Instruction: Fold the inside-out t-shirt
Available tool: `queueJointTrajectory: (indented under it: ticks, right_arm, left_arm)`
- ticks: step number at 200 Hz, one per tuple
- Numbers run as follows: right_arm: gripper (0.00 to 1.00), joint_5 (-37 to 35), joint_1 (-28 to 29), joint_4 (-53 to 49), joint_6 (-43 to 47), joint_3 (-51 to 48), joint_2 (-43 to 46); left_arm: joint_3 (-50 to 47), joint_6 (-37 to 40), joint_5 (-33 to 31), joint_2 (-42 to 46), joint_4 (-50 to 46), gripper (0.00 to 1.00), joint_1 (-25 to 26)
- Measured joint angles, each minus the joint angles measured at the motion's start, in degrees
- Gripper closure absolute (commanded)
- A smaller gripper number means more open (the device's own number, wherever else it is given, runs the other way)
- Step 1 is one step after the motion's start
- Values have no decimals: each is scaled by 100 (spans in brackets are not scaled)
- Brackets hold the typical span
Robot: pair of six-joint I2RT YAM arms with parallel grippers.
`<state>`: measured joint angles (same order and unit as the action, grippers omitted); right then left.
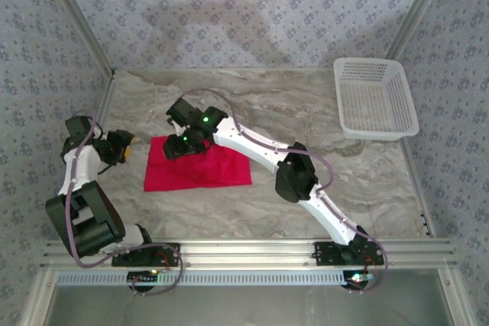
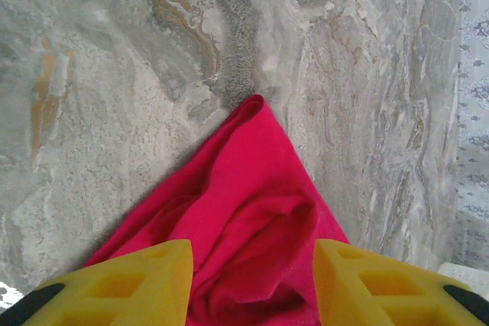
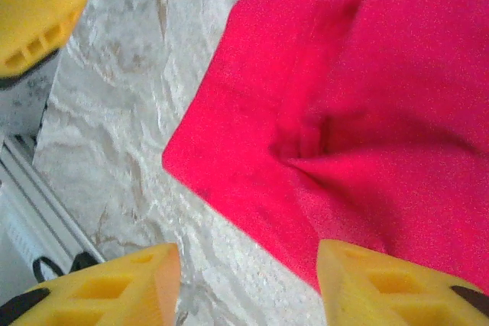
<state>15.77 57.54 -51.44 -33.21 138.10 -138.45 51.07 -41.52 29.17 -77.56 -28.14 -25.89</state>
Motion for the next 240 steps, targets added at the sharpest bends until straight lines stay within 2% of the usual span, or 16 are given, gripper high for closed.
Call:
queueJointTrajectory:
  ticks: [18,36,52,67,87,110,135,168,192,203,224,234,240]
  right_arm:
    - [43,7,13,-127,-2,-208,223]
    - [48,-33,-76,-26,0,-1180,966]
    - [62,-59,-282,227,-13,-2321,1878]
    - [79,-17,-588,560,-96,-3263,2627]
    - [85,101,-1191,1049,-201,-4225,3217]
    - [85,157,-1696,1408,-275,-4826,3180]
    - [84,254,-1766,1598,-350,-4970,2852]
    - [84,369,-1720,1746,-442,-4798,2385]
    - [84,380,-1685,1836,-531,-4507,2028]
    - [85,376,-1661,1908,-590,-4428,1908]
    - [85,304,-1646,1991,-758,-4419,1707]
    - [86,243,-1648,2004,-863,-4428,1600]
    - [86,177,-1655,2006,-931,-4450,1545]
  left_arm:
    - [-11,2,28,17,11,54,2]
    - [-57,7,109,94,28,53,46]
    - [-61,31,133,168,37,52,278]
    - [-61,87,149,223,72,51,774]
    - [-81,175,240,249,155,49,1541]
    - [-225,269,422,254,179,48,2166]
    - [-470,310,533,254,170,47,2555]
    - [-726,315,533,151,94,46,2841]
    - [-743,310,490,-365,146,46,2865]
    - [-743,306,455,-638,177,53,2865]
    - [-741,275,367,-1029,251,89,2872]
    - [-741,267,317,-1093,267,100,2883]
    - [-741,247,291,-1097,269,100,2896]
